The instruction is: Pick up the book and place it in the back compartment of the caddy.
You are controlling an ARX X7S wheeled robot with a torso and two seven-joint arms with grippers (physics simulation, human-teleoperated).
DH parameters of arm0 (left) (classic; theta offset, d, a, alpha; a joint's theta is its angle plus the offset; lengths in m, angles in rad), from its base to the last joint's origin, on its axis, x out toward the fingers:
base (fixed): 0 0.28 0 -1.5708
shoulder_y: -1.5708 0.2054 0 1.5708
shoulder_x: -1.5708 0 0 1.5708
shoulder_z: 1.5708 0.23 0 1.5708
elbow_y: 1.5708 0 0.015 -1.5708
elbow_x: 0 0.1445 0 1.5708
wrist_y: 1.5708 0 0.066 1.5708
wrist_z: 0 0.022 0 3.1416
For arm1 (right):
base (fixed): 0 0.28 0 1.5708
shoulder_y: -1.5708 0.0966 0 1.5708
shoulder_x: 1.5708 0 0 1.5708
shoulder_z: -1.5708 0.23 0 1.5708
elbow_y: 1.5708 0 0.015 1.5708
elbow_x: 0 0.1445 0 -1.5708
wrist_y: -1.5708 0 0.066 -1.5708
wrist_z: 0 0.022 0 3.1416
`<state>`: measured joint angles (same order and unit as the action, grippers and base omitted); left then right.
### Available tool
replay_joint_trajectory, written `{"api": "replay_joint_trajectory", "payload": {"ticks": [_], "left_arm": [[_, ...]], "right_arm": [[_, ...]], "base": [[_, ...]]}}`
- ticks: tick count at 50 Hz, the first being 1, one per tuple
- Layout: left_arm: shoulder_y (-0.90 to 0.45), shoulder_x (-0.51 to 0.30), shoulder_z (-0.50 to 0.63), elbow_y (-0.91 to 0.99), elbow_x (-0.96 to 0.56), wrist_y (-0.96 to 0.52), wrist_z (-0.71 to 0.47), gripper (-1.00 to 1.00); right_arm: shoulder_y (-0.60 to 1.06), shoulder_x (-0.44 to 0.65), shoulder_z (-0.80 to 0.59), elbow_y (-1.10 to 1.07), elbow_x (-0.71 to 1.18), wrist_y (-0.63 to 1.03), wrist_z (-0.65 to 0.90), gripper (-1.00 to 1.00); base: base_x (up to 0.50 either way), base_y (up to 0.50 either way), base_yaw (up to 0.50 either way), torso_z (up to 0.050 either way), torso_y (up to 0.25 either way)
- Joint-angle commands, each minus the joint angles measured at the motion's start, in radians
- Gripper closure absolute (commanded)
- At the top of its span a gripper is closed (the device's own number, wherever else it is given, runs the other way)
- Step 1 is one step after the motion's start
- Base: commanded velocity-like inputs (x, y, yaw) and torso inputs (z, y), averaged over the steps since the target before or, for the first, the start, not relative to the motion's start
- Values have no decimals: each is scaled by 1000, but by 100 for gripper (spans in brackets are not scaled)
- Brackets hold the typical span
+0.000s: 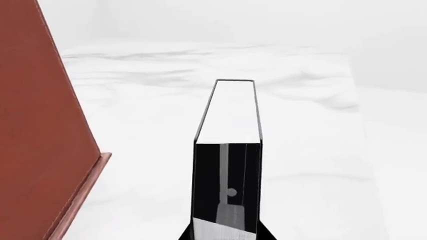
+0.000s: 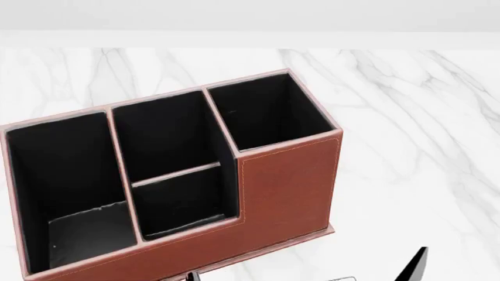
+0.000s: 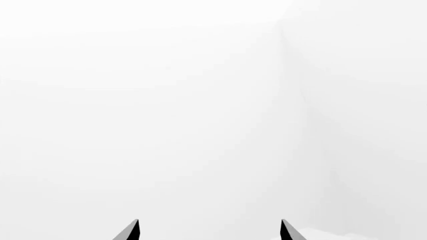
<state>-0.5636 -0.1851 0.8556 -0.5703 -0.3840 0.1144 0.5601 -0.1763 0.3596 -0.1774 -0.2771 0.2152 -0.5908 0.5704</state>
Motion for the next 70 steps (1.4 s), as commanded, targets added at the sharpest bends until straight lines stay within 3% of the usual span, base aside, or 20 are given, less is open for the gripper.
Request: {"api": "replay_joint_trajectory", "payload": {"ticks": [1, 23, 34, 49, 70], "left_arm": [[12, -55, -28, 123, -42, -27, -36, 100], [36, -176, -77, 344, -82, -94, -121, 100], [39, -257, -156, 490, -200, -135, -140, 100], [43, -328, -235, 602, -335, -161, -147, 100], [24, -386, -272, 673, -374, -205, -194, 100]], "right_arm": [[-3, 3, 6, -5, 3, -4, 6, -100], [-14, 8, 7, -22, -1, -7, 14, -100], [-9, 6, 1, -15, -7, -6, 15, -100], [-4, 6, -6, -3, -10, -11, 13, -100], [1, 2, -3, -20, -12, 37, 39, -100]], "base": [[0, 0, 0, 0, 0], [0, 0, 0, 0, 1], [0, 0, 0, 0, 1], [0, 0, 0, 0, 1], [0, 0, 0, 0, 1]]}}
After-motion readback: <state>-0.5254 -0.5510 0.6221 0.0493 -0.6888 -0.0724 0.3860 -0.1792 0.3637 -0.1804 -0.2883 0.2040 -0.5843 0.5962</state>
